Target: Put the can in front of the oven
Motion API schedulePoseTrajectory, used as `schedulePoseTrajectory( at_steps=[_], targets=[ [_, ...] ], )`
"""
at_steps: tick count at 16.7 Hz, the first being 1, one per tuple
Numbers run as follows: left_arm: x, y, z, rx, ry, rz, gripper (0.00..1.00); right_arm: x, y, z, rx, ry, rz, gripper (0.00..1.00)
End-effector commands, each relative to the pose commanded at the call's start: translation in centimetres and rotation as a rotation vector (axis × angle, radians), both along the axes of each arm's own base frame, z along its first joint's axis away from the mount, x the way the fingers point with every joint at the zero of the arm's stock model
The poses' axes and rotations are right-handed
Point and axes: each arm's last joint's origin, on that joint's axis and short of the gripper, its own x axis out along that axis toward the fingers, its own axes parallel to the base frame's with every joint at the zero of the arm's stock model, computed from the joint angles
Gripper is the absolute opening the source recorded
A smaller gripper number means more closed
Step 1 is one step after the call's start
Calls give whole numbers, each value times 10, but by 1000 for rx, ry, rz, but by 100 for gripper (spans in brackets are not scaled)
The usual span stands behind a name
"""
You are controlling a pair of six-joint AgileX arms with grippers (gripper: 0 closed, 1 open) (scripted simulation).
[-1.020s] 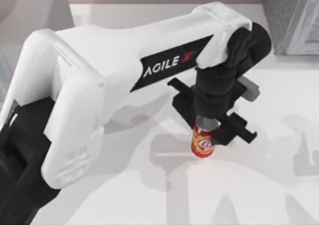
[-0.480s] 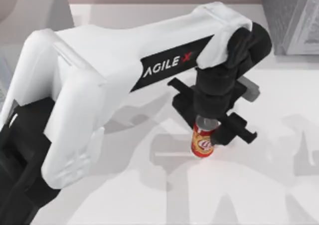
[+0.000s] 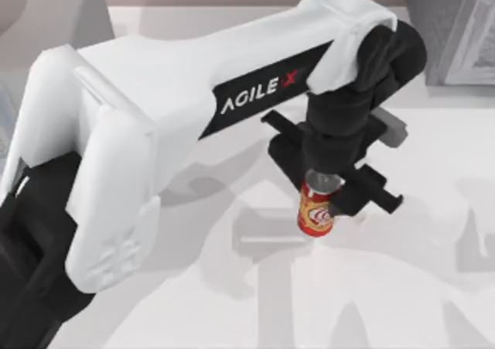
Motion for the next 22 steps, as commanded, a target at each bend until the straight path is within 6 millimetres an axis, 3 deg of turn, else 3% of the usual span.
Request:
schedulePoseTrajectory(
  at_steps=[3, 9, 13, 16, 19, 22],
  targets=[
    [0, 1, 20, 0, 2, 1, 0, 0, 0, 0, 0, 0, 0, 100],
    [1, 3, 24, 0, -10, 9, 0, 0, 0, 0, 0, 0, 0, 100],
    [12, 38, 57, -13, -127, 108, 0, 0, 0, 0, 0, 0, 0, 100],
    [-8, 65, 75, 21, -156, 93, 0, 0, 0, 0, 0, 0, 0, 100],
    [-24, 101, 51, 124, -56, 79, 0, 0, 0, 0, 0, 0, 0, 100],
    [-29, 162, 9, 245, 98, 152, 0, 0, 0, 0, 0, 0, 0, 100]
  ],
)
